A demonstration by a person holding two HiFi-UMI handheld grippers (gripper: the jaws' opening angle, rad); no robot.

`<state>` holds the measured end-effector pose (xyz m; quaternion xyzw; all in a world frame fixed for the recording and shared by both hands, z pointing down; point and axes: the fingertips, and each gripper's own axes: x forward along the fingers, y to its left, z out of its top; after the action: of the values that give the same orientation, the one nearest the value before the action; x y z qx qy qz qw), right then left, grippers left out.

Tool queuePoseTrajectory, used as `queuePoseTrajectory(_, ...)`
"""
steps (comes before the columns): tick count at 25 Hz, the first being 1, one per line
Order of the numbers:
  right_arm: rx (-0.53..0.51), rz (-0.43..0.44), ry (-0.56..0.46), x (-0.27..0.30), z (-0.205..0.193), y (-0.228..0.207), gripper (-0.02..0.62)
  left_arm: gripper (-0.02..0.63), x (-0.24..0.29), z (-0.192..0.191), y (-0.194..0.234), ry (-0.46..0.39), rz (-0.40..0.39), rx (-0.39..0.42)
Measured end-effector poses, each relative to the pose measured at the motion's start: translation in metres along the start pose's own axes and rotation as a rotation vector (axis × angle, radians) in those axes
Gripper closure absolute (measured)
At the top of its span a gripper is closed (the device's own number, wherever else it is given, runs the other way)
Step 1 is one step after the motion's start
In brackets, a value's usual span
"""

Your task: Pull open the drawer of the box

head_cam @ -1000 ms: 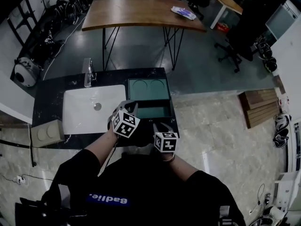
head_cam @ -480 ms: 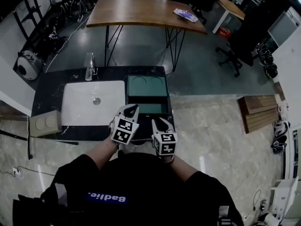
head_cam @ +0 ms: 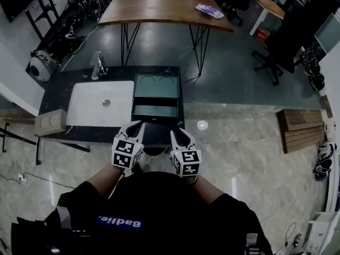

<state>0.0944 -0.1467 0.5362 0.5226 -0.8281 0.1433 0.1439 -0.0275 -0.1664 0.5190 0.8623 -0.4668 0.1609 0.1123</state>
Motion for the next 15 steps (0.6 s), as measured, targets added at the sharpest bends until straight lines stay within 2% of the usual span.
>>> queuePoseTrajectory(5,0.021,0.050,-0.062,-0.034,-0.002,-0.009,0.529,0.604,-0.023,0.003,-0.042,-0.025,0.039,-0.015)
queuePoseTrajectory(11,0.034,0.150,-0.138,-0.062,0.003,0.008,0.529,0.604,-0.053,0.006,-0.075,-0.053,0.084,-0.044)
queuePoseTrajectory(15,0.032,0.197,-0.150,-0.074,0.004,0.022,0.529,0.604,-0.071,0.006,-0.091,-0.084,0.059,-0.100)
